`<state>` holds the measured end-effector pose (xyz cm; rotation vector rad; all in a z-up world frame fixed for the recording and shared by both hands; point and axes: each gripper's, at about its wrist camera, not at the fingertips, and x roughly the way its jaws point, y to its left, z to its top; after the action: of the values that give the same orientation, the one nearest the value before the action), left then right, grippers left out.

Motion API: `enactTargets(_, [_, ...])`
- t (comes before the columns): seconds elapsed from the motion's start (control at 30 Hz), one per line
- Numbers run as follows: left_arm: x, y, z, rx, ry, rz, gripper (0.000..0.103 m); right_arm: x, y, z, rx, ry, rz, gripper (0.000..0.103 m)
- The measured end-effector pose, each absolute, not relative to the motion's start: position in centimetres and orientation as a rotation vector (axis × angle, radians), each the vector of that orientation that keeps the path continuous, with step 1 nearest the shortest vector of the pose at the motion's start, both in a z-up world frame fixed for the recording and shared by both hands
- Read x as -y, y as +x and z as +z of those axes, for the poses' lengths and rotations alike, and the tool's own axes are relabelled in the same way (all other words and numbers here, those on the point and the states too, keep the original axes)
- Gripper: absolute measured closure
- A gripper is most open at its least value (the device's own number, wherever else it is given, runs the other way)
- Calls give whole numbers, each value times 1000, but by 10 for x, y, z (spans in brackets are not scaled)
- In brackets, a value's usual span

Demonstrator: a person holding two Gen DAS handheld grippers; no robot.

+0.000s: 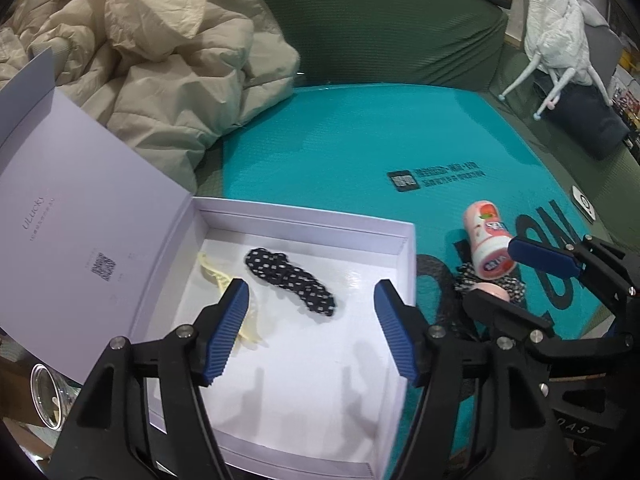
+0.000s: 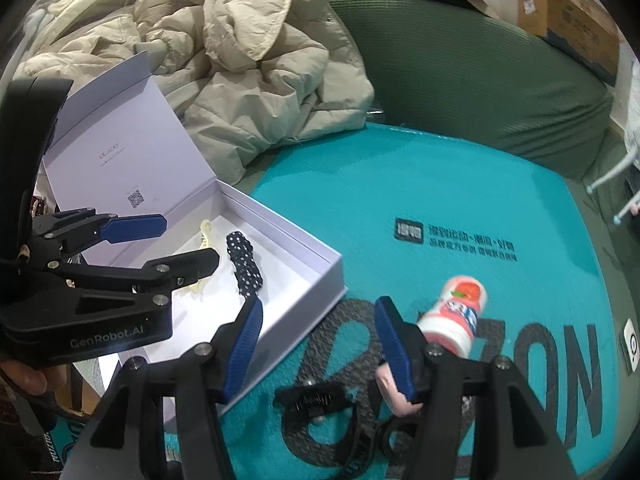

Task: Organize objects
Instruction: 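Withdraw both tools from the box back toward the remaining items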

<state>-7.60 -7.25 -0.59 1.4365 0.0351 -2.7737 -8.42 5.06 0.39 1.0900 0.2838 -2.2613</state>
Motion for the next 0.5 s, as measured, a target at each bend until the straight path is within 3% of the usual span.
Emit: enactTargets(0.5, [27, -70, -7, 21, 1487, -2856, 36, -97, -76, 1, -229, 1128, -2332, 42])
